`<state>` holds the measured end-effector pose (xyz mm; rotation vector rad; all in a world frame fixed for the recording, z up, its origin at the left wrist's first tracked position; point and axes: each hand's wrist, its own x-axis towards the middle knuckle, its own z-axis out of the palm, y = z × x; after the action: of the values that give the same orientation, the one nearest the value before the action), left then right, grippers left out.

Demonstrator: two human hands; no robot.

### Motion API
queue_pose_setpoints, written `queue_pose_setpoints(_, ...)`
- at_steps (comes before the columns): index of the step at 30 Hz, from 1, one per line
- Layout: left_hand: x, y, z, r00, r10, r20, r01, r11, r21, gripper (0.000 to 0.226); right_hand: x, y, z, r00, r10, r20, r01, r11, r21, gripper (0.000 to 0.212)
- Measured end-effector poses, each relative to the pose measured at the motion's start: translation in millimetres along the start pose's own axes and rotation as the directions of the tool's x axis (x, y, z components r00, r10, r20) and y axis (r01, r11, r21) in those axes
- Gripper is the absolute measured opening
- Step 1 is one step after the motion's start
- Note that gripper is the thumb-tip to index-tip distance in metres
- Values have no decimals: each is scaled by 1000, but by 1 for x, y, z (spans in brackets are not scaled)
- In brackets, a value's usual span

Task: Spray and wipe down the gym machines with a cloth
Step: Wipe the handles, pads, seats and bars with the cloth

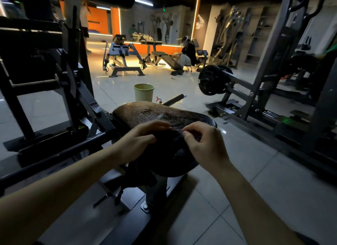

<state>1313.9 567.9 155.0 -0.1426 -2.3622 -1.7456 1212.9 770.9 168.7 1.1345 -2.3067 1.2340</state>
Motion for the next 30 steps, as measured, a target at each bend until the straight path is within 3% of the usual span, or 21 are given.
queue_pose_setpoints(1,-2,2,-3,1000,1,-15,-1,1000,-19,52,-3,-8,6,998,-55,25,55,998,-10,14)
queue_pose_setpoints(3,-2,-2,-11,993,91,-75,-75,978,194,53,-10,-25,18,984,-114,137,121,992,-44,24)
queue_pose_setpoints(5,0,-9,-21,971,218,-99,-132,832,538,40,-15,-36,27,956,-117,270,158,978,-136,36)
queue_pose_setpoints(6,2,-13,-27,960,265,-87,-154,764,626,33,-17,-38,29,943,-103,315,169,968,-187,41)
queue_pose_setpoints(12,-5,-16,-57,980,194,-38,-127,766,630,31,-5,-37,20,916,38,400,126,918,-377,52)
queue_pose_setpoints(17,6,-9,-49,991,117,69,-125,590,797,65,31,-13,6,858,144,493,77,913,-402,54)
queue_pose_setpoints(23,60,-14,-48,988,-142,66,18,518,855,92,90,29,-5,800,281,530,5,881,-474,50)
queue_pose_setpoints(30,90,-18,-63,982,-120,146,-36,642,765,89,138,48,-3,730,349,588,-123,913,-390,49)
